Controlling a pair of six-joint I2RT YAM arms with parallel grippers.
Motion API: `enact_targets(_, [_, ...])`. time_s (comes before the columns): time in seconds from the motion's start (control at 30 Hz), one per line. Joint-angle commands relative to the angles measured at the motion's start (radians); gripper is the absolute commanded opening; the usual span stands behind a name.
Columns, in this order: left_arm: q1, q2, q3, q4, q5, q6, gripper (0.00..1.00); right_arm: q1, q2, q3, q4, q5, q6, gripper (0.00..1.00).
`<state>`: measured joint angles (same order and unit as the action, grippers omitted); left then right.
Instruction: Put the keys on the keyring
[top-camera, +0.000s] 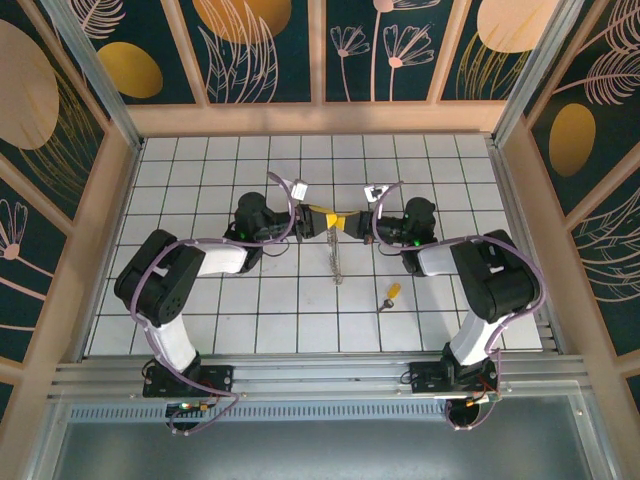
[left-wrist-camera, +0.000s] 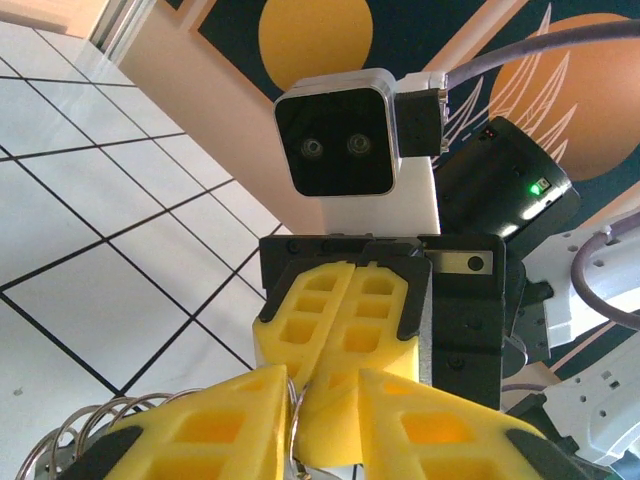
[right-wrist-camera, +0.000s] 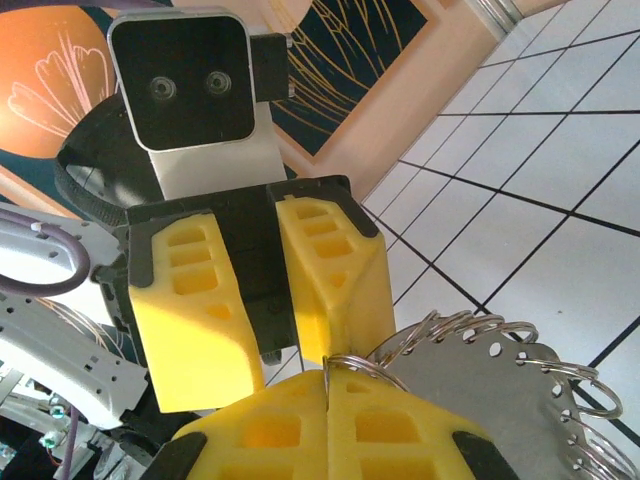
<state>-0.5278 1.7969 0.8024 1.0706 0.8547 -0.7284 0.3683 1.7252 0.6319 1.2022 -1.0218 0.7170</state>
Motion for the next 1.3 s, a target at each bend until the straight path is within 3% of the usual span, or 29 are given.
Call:
enact_targets(0.0, [-0.028,0.019,-0.015,0.064,0.063,-0.006,0.20,0.015,0.013,0.007,0.105,0.015,0.012,0.00])
enact_targets(0.23, [-0.028,0.016,-0.030,0.068,0.068,0.003,0.00,0.017,0.023,0.008,0.114,0.022,0.021,0.00])
enact_targets(0.43, [-0.027,0.017,-0.035,0.073,0.058,0.001,0.00,0.014,0.020,0.002,0.109,0.026,0.026,0.01])
enact_targets(0.6, [-0.028,0.015,-0.038,0.069,0.034,0.003,0.00,0.012,0.009,-0.012,0.107,0.032,0.028,0.17])
enact_targets(0.73, [-0.028,0.019,-0.040,0.069,0.023,0.004,0.00,0.004,-0.004,-0.020,0.099,0.031,0.023,0.21])
enact_targets(1.27, [-0.028,0.024,-0.035,0.058,0.024,0.008,0.00,-0.017,-0.044,-0.059,0.099,0.020,0.011,0.29])
